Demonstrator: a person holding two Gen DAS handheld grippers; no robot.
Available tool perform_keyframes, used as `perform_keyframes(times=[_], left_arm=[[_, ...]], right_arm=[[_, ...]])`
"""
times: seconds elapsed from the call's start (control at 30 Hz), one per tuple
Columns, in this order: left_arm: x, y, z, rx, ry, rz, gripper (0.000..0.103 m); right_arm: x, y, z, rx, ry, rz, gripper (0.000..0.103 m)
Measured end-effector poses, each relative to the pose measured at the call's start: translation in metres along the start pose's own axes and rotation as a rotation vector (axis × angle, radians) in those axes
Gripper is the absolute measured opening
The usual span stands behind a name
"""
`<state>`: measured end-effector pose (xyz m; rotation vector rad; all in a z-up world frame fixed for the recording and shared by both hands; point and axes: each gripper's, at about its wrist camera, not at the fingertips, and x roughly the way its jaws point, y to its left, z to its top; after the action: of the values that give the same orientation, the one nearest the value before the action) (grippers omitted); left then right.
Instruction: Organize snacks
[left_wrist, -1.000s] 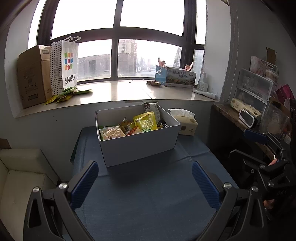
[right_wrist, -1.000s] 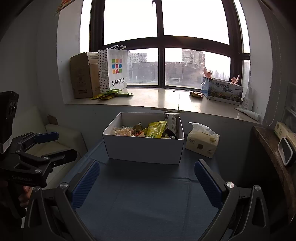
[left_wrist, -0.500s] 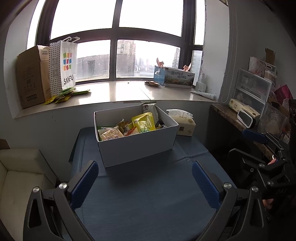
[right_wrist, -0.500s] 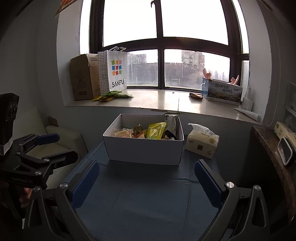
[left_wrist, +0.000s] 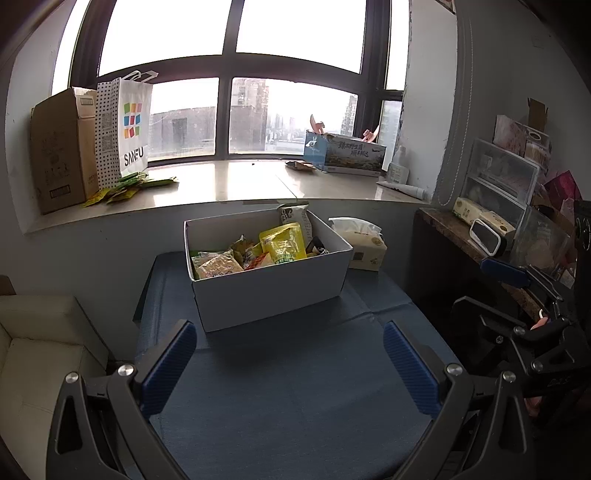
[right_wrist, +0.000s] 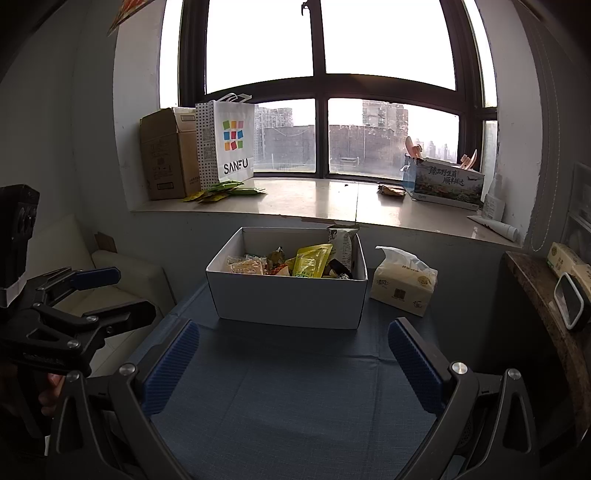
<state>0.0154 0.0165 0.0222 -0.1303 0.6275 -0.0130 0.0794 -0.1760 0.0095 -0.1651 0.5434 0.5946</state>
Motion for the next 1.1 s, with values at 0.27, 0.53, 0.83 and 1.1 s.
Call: perform_keyframes(times=[0.27,0.53,0.83,1.1], left_arm=[[-0.0012,-0.0014,0.0005,0.003,0.000,-0.007,0.103],[-0.0012,-0.0012,0.0007,0.006,-0.001,-0.006,0.103],[-0.0014,-0.0005,0.0003,0.006,0.000,-0.005,0.103],[-0.0013,-0.0017,0.0006,0.006,-0.001,-0.003,0.103]], right_arm=[[-0.0002,0.0021,-0.0004,-0.003,0.000,0.003,0.103],[-0.0009,0.0034,-0.0004,-0.003,-0.003,0.002,0.103],[-0.0019,0.0040,-0.0008,-0.004,-0.003,0.002,0.103],[-0.0019,0.0054,-0.0008,-0.006,-0.002,-0.004,0.103]])
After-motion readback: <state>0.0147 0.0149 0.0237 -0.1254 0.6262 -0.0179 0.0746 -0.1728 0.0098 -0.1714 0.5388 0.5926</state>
